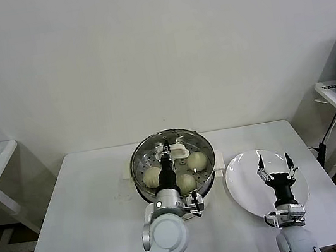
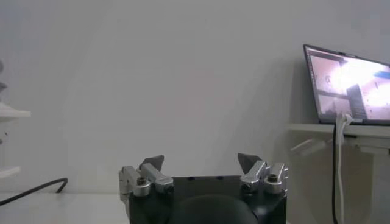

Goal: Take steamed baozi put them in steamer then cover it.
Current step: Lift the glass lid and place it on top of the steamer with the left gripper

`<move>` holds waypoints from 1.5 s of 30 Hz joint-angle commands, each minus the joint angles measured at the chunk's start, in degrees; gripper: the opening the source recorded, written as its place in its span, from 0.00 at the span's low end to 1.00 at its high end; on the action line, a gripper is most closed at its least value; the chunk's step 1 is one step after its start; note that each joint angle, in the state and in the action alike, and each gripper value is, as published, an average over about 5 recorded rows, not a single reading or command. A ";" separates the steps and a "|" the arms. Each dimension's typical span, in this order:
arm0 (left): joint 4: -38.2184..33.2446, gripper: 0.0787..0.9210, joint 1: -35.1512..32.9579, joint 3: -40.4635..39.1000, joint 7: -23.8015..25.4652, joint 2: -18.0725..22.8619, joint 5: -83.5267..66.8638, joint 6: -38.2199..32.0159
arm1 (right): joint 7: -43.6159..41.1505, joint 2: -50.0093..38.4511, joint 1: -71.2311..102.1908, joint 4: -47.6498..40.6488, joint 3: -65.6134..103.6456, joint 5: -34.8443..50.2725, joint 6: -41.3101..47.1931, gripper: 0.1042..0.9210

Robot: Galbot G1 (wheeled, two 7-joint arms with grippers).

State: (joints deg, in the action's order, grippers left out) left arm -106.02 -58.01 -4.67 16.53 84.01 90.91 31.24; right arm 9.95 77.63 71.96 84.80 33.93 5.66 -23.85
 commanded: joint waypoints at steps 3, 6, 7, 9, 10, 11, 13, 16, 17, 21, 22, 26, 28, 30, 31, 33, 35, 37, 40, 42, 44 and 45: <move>2.29 0.13 0.49 0.31 -0.06 0.90 1.35 -0.58 | -0.05 0.00 -0.10 -0.16 0.02 -0.15 -0.12 0.88; 2.64 0.13 0.57 0.59 -0.08 0.84 1.34 -0.71 | -0.05 -0.09 -0.08 -0.17 0.09 -0.18 -0.15 0.88; 2.70 0.13 0.59 0.70 -0.08 0.78 1.32 -0.77 | -0.05 -0.13 -0.08 -0.18 0.11 -0.18 -0.16 0.88; 2.73 0.13 0.60 0.83 -0.09 0.70 1.29 -0.85 | -0.05 -0.20 -0.11 -0.24 0.14 -0.18 -0.17 0.88; 2.75 0.13 0.60 0.87 -0.11 0.68 1.29 -0.89 | -0.05 -0.22 -0.14 -0.27 0.14 -0.19 -0.17 0.88; 2.76 0.13 0.58 0.89 -0.15 0.69 1.28 -0.92 | -0.05 -0.22 -0.17 -0.30 0.14 -0.19 -0.16 0.88; 2.76 0.13 0.51 0.91 -0.29 0.77 1.28 -0.95 | -0.05 -0.18 -0.27 -0.34 0.14 -0.20 -0.16 0.88; 2.70 0.13 0.35 0.89 -0.43 0.89 1.28 -1.08 | -0.04 -0.09 -0.42 -0.40 0.13 -0.23 -0.14 0.88; 2.74 0.13 0.29 0.94 -0.42 0.99 1.28 -1.16 | -0.03 -0.07 -0.46 -0.40 0.12 -0.24 -0.14 0.88; 2.95 0.13 0.18 1.39 -0.38 1.33 1.31 -1.41 | -0.04 0.03 -0.54 -0.35 0.04 -0.35 -0.15 0.88; 2.89 0.13 0.14 1.46 -0.36 1.28 1.32 -1.46 | -0.04 0.05 -0.55 -0.34 0.04 -0.37 -0.15 0.88; 2.16 0.15 -0.36 1.62 -0.33 0.92 1.31 -1.63 | -0.05 0.05 -0.55 -0.34 0.04 -0.42 -0.14 0.88; 1.37 0.19 -0.69 1.67 -0.32 0.75 1.24 -1.69 | -0.05 0.02 -0.54 -0.36 0.02 -0.44 -0.12 0.88; -0.09 0.25 -1.10 1.54 -0.30 0.37 0.97 -1.71 | -0.04 0.02 -0.52 -0.36 0.00 -0.50 -0.11 0.88; -1.01 0.29 -1.30 1.36 -0.29 0.05 0.77 -1.69 | -0.04 0.03 -0.52 -0.35 -0.01 -0.53 -0.11 0.88; -3.41 0.35 -1.91 0.86 -0.26 -0.94 -0.02 -1.62 | -0.03 0.07 -0.51 -0.31 -0.01 -0.59 -0.11 0.88; -5.93 0.43 -2.69 0.33 -0.18 -2.13 -1.01 -1.51 | -0.03 0.11 -0.50 -0.25 0.00 -0.59 -0.10 0.88; -8.77 0.50 -3.65 -0.09 -0.02 -3.64 -2.12 -1.42 | -0.03 0.12 -0.50 -0.19 0.01 -0.60 -0.09 0.88; -13.68 0.60 -5.23 -0.44 0.29 -6.57 -4.47 -1.08 | -0.02 0.07 -0.53 -0.04 0.03 -0.58 -0.06 0.88; -16.96 0.66 -6.32 -0.02 0.32 -8.54 -6.35 -0.96 | 0.02 0.00 -0.52 0.13 0.03 -0.53 -0.02 0.88; -20.23 0.73 -7.42 1.11 0.07 -10.58 -9.23 -1.01 | -0.09 -0.10 -0.35 0.55 0.00 -0.31 0.09 0.88; -22.02 0.77 -8.05 1.97 -0.17 -11.68 -11.34 -1.12 | -0.14 -0.19 -0.17 0.87 -0.07 -0.17 0.38 0.88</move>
State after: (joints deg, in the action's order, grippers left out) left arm -113.13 -61.94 -4.44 16.65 80.21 88.37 30.04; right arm 9.89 77.58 71.49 84.96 33.96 5.12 -23.87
